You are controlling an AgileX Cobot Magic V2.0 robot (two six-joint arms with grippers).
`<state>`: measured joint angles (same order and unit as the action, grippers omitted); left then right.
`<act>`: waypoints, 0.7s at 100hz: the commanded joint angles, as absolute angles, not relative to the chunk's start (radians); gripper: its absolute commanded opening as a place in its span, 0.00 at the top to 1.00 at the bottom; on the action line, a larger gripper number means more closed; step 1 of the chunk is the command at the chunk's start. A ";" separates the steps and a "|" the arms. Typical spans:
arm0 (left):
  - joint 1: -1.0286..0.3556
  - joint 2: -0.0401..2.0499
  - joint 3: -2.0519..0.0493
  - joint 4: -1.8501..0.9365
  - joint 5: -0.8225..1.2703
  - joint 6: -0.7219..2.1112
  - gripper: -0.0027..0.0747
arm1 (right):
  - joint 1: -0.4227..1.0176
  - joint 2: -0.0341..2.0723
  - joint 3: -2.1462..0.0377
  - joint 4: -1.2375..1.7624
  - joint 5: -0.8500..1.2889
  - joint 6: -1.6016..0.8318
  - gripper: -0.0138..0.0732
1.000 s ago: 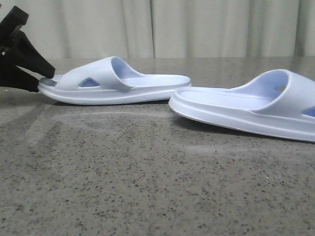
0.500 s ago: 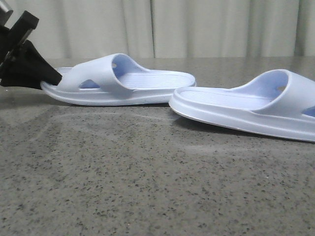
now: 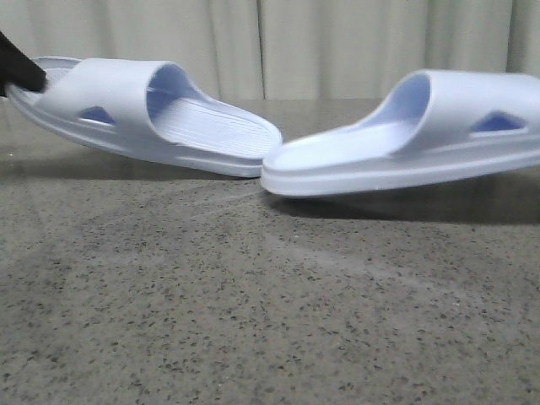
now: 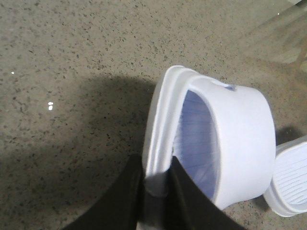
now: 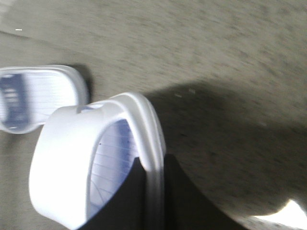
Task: Insert blue slippers together front up
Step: 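Lift both slippers and bring them together above the table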
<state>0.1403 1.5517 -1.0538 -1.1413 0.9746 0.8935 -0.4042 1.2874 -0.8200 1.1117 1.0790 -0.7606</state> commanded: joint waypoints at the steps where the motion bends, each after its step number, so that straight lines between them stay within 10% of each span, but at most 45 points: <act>1: 0.177 1.497 -1.078 -1.190 1.027 0.870 0.95 | -0.410 1.269 -0.895 1.229 1.167 -0.777 0.96; 70: 0.219 1.492 -1.078 -1.343 1.269 0.732 0.95 | -0.410 1.275 -0.979 1.374 1.181 -0.828 0.96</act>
